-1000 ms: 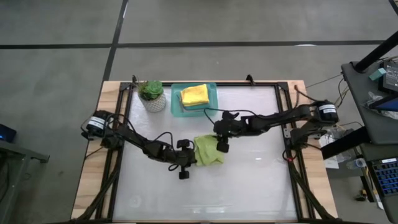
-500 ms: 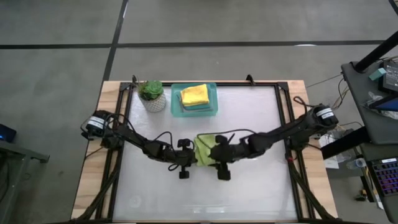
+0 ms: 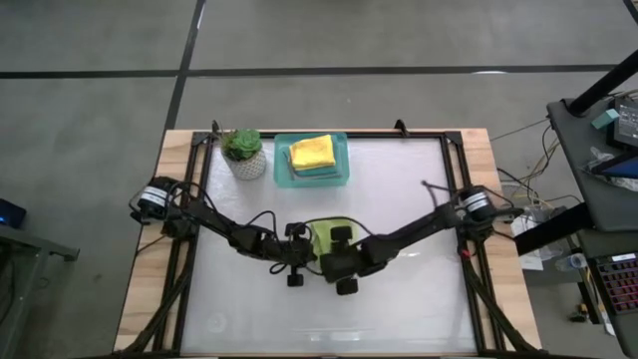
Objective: Fold microfiber towels
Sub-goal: Fold the green microfiber cloth
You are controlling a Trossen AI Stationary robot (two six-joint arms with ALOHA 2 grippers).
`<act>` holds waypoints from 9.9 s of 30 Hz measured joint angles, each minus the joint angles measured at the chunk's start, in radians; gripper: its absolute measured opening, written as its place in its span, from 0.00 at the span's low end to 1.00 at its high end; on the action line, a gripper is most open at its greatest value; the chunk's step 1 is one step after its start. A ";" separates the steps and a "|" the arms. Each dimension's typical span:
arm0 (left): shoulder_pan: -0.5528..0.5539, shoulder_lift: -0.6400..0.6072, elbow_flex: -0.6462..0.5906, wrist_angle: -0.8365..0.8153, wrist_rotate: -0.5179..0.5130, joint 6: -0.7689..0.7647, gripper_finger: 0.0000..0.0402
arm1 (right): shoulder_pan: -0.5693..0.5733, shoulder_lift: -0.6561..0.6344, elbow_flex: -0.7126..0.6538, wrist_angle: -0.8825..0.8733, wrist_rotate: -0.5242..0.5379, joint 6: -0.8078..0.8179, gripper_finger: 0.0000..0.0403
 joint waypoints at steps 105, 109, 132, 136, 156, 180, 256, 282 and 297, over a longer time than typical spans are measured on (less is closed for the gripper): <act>-0.236 0.018 0.193 -0.322 -0.325 -0.252 0.36 | 0.161 -0.097 -0.288 0.321 0.157 0.412 0.37; -0.227 0.027 0.190 -0.324 -0.342 -0.256 0.26 | 0.149 -0.097 -0.323 0.379 0.158 0.421 0.30; -0.203 -0.082 0.143 -0.401 -0.071 0.141 0.00 | 0.143 -0.123 -0.325 0.327 0.072 0.391 0.02; -0.203 -0.072 0.126 -0.393 -0.074 0.103 0.00 | 0.137 -0.123 -0.325 0.334 0.047 0.397 0.03; -0.203 -0.069 0.107 -0.385 -0.063 -0.165 0.07 | 0.122 -0.181 -0.325 0.359 -0.028 0.400 0.31; -0.199 -0.066 0.033 -0.178 -0.184 -0.479 0.38 | 0.122 -0.179 -0.325 0.388 0.026 0.392 0.31; -0.149 -0.029 -0.060 0.067 -0.064 -0.105 0.02 | -0.143 0.019 -0.572 1.315 0.020 0.059 0.02; -0.113 -0.159 -0.071 -0.018 -0.158 -0.032 0.03 | -0.060 -0.198 -0.595 0.996 0.042 0.022 0.02; 0.117 -0.063 -0.071 0.015 -0.217 0.056 0.03 | -0.029 -0.095 -0.600 1.005 -0.348 0.121 0.02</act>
